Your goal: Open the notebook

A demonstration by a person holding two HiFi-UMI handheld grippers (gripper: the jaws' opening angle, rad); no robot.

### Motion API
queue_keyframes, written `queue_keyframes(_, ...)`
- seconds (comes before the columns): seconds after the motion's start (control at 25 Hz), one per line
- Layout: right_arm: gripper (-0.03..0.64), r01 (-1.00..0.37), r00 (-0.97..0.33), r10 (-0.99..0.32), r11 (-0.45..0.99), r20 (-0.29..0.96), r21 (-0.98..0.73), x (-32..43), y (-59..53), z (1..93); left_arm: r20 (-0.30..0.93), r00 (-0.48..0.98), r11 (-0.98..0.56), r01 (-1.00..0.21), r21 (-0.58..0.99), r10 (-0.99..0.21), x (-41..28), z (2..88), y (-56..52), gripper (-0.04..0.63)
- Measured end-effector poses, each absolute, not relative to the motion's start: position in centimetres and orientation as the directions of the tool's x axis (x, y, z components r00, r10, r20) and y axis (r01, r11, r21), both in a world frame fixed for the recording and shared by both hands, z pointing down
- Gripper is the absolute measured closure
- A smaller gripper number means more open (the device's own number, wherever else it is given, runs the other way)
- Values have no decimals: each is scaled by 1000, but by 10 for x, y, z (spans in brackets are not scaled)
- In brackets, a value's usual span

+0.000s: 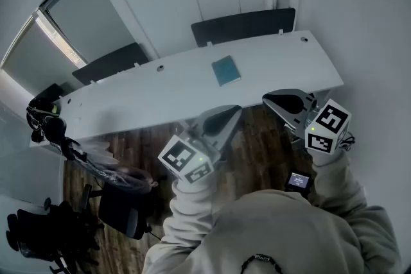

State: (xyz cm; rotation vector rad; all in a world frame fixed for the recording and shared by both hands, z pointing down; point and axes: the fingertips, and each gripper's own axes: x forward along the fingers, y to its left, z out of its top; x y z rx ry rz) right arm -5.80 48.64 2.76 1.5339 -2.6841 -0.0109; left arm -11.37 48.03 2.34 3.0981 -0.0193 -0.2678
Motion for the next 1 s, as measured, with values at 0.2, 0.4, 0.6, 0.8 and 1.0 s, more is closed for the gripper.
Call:
queue_keyframes(0.2,597,-875,-482,-876,483,34,37,-52,481,19,-133,983,-992,-125,0,-124,-116,19,457,594)
queue_keyframes(0.4,597,-880,-474,-879,475,47,8,-39,491,29,-127,984,-992,-126,11,-127,-111,27,462,594)
queue_keyframes(0.6,595,-894,-448,-893,447,32,-32,-30,494,23,-126,986,-994,-112,6,-112,-104,24,468,594)
queue_keyframes(0.8,595,-892,-446,-895,445,-4,-78,-23,497,20,-98,980,-983,-180,-37,-176,-95,31,472,594)
queue_keyframes(1.0,595,-887,-452,-892,448,10,-114,-14,503,30,-99,972,-977,-214,-6,-212,-108,35,460,594)
